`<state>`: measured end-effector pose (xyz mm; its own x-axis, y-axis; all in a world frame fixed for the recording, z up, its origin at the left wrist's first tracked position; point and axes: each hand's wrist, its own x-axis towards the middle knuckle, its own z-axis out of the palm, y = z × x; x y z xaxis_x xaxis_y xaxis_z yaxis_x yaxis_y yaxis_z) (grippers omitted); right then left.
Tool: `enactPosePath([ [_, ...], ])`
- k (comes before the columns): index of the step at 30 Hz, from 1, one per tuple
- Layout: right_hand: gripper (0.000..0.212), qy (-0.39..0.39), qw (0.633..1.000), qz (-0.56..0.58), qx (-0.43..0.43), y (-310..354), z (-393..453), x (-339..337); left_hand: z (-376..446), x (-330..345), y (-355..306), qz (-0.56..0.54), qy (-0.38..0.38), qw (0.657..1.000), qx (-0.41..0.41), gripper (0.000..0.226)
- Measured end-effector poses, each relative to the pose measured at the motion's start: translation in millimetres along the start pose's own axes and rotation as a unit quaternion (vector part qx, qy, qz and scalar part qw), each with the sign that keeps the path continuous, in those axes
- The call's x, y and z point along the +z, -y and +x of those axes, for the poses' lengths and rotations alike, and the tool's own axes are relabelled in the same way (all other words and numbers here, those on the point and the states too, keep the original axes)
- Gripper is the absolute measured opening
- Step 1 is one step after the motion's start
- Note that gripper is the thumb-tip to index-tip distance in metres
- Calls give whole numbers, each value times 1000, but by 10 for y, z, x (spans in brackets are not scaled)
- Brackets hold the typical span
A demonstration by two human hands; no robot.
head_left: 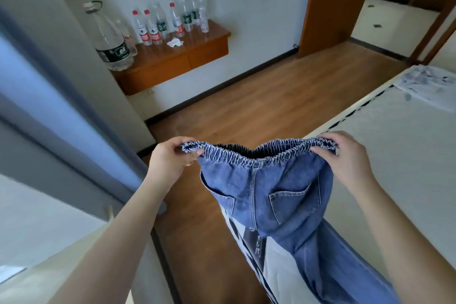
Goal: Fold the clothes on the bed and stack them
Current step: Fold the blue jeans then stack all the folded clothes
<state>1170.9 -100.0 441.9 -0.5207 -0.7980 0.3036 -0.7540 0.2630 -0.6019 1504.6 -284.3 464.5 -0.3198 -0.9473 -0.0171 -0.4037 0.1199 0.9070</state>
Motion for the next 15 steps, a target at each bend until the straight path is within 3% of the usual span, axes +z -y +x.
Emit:
enactPosePath([
  [8, 29, 1, 999, -27, -17, 350, 478, 525, 881, -284, 262, 1, -21, 1000, 17, 14],
  [15, 30, -49, 993, -63, 87, 757, 847, 1020, 1794, -512, 501, 21, 81, 994, 63, 16],
])
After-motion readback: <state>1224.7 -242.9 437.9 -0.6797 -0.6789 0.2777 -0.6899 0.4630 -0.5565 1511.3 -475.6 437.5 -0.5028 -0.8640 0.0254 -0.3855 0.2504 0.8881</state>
